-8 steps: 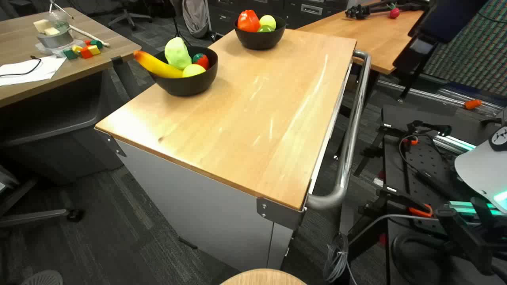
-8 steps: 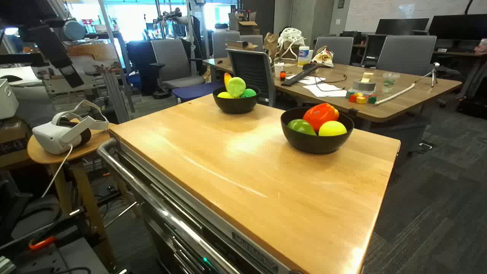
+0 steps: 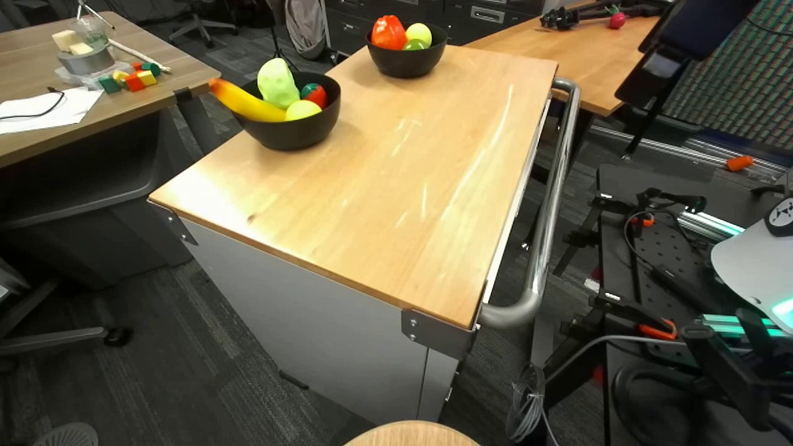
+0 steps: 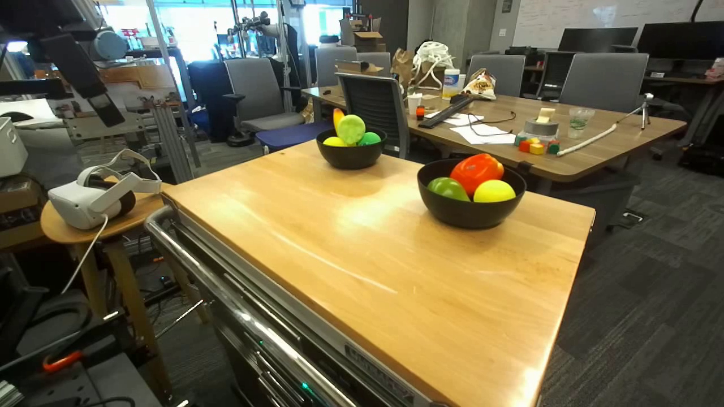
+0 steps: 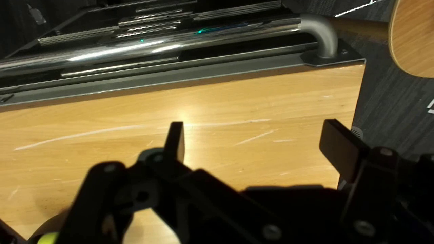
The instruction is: Remove the fruits and vegetables from the black bowls and place them on the countertop
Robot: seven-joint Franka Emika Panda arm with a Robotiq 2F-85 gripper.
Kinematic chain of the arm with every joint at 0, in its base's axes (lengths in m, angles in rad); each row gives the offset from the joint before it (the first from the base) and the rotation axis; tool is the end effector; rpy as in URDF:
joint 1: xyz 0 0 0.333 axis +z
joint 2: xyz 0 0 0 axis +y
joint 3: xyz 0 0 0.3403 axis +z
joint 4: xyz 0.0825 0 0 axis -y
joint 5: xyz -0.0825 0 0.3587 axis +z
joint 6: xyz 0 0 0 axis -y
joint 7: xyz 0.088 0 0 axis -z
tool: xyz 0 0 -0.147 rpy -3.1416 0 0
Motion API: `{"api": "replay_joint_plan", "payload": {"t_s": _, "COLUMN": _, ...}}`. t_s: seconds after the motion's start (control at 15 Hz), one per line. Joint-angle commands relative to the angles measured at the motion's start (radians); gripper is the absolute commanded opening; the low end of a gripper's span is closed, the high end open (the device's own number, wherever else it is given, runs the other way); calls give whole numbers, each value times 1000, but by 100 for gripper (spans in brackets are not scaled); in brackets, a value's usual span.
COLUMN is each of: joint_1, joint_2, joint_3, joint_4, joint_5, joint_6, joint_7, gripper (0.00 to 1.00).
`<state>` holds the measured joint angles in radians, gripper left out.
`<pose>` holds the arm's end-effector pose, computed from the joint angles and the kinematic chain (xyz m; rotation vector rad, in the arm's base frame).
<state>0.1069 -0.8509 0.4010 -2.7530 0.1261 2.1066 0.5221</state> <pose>0.2496 0.1450 0.4357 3.0183 -0.2623 0.3545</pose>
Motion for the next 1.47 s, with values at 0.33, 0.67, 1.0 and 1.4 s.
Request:
{"api": "replay_joint_plan", "payload": {"t_s": 0.33, "joint_1": 8, "joint_2": 2, "joint_3": -8, "joint_4": 2, "joint_5": -8, "joint_6": -2, "joint_7": 6, "gripper": 100}}
{"api": "replay_joint_plan", "payload": {"t_s": 0.67, "joint_1": 6, "joint_2": 100, "joint_3": 29, "joint_4": 37, "joint_5": 20, "joint_6": 53, "joint_7": 45, "gripper": 100}}
{"api": "replay_joint_plan", "payload": {"t_s": 1.0, "joint_1": -73, "joint_2": 364, "joint_3": 88, "joint_4": 181, "joint_5": -11, "joint_6": 496, "joint_7": 131, "gripper": 100}}
{"api": "replay_joint_plan", "payload": {"t_s": 1.4, "joint_1": -133, "joint_2": 463, "joint_3": 98, "joint_4": 205, "joint_5": -185, "joint_6": 638, "joint_7": 193, "gripper": 100}}
